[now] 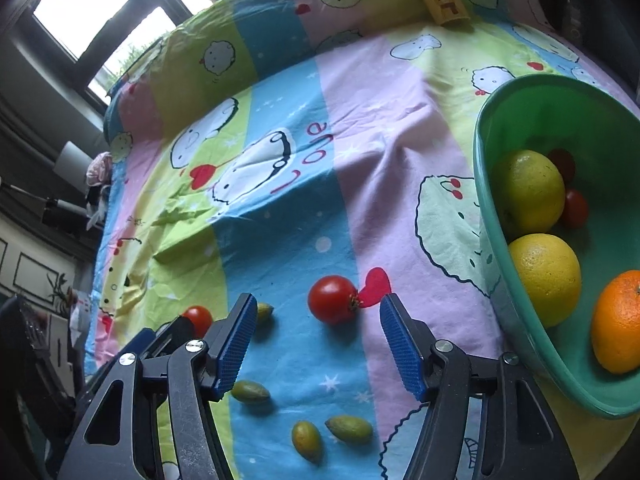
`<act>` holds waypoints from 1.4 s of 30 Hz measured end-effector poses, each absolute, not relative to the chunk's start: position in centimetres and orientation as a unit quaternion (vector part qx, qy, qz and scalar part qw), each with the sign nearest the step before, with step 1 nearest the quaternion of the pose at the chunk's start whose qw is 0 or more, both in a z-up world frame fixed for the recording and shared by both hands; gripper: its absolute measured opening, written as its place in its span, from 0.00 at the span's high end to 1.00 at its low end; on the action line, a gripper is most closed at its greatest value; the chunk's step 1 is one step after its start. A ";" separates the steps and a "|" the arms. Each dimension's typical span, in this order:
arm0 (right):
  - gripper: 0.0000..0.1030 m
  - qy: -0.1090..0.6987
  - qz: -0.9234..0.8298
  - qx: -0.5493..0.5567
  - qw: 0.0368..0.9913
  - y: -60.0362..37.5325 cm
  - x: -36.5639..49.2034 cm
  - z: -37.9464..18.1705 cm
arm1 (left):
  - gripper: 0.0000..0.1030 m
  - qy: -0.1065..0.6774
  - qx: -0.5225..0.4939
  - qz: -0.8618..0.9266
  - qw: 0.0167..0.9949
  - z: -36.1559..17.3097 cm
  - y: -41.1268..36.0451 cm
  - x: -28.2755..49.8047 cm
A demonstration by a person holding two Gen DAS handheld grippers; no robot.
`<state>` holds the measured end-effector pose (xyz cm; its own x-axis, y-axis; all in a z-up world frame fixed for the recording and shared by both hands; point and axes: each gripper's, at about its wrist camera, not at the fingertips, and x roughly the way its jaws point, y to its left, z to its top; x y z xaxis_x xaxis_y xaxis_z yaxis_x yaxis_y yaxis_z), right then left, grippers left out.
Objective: Organize fruits
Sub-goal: 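Move both tools back to the cherry tomatoes on the sheet, then close both grippers around a red cherry tomato each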
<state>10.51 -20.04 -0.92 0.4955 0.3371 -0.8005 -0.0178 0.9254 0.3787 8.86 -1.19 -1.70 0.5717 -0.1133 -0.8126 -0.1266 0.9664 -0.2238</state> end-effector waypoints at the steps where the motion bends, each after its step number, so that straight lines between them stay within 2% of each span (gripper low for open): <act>1: 0.39 0.497 0.105 0.162 0.846 -20.0 10.7 -1.2 | 0.30 0.466 -0.131 0.005 0.875 -1.9 -1.2 9.0; 5: 0.49 0.503 0.099 0.153 0.845 -19.6 11.1 -1.8 | 0.31 0.473 -0.137 0.003 0.870 -2.4 -1.1 9.3; 12: 0.51 0.512 0.091 0.142 0.842 -19.1 11.6 -2.5 | 0.32 0.479 -0.135 0.001 0.867 -2.9 -1.3 9.7; 21: 0.55 0.518 0.089 0.133 0.840 -18.6 12.2 -3.0 | 0.46 0.489 -0.129 -0.005 0.862 -3.4 -1.7 10.1; 28: 0.66 0.524 0.084 0.132 0.837 -18.6 12.5 -3.4 | 0.50 0.497 -0.111 0.006 0.860 -3.7 -1.9 10.4; 36: 0.67 0.525 0.088 0.131 0.837 -18.5 12.5 -3.4 | 0.60 0.494 -0.109 0.018 0.862 -3.6 -1.5 10.5; 39: 0.67 0.525 0.090 0.134 0.835 -18.5 12.4 -3.4 | 0.70 0.490 -0.109 0.023 0.865 -3.5 -1.3 10.5; 42: 0.67 0.526 0.092 0.136 0.835 -18.6 12.3 -3.4 | 0.70 0.489 -0.111 0.021 0.865 -3.5 -1.2 10.5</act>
